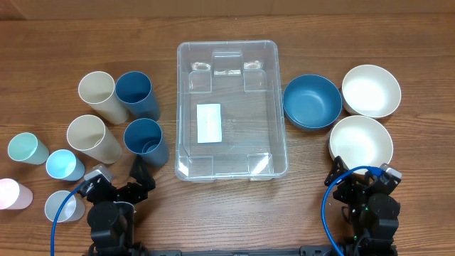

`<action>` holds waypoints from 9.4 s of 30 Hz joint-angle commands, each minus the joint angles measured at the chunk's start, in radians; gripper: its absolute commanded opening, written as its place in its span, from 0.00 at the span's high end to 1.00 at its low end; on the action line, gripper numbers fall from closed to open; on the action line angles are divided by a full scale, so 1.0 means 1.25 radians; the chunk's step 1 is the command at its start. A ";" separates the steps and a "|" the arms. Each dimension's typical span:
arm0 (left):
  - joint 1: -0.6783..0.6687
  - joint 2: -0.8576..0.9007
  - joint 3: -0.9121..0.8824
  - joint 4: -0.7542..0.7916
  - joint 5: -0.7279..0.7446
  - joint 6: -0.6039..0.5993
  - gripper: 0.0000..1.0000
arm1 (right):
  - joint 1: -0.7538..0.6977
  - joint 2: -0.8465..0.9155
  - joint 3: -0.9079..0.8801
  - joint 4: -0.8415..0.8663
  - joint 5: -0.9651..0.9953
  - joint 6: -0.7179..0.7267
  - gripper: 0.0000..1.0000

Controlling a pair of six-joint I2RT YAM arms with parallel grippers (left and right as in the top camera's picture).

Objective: Pack container
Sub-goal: 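Reach the right gripper to the far cream bowl and grasp its rim, then lift the cream bowl with the right gripper and carry it over the container, then release the cream bowl into the container and withdraw the right gripper, then grasp the near cream bowl with the right gripper and stack it in the container, then grasp the teal bowl rim with the right gripper and lift it, then place the teal bowl onto the cream bowls and retract the right arm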

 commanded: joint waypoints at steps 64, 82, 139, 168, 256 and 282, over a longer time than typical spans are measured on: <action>-0.007 -0.010 -0.004 0.003 0.007 -0.014 0.00 | -0.363 1.398 0.825 0.062 -0.191 0.040 0.02; -0.007 -0.010 -0.004 0.003 0.007 -0.014 0.00 | -0.349 1.465 0.835 0.135 -0.216 0.128 0.96; -0.007 -0.010 -0.004 0.003 0.007 -0.014 0.00 | -0.120 1.125 0.965 -0.573 0.155 0.289 0.12; -0.007 -0.010 -0.004 0.003 0.007 -0.014 0.00 | -0.198 0.937 0.825 -0.442 -0.173 0.159 0.96; -0.007 -0.010 -0.004 0.003 0.007 -0.014 0.00 | 0.443 1.370 1.138 -0.173 -0.039 0.107 0.96; -0.007 -0.010 -0.004 0.003 0.007 -0.014 0.00 | -0.249 1.174 1.171 -0.369 -0.072 0.197 0.00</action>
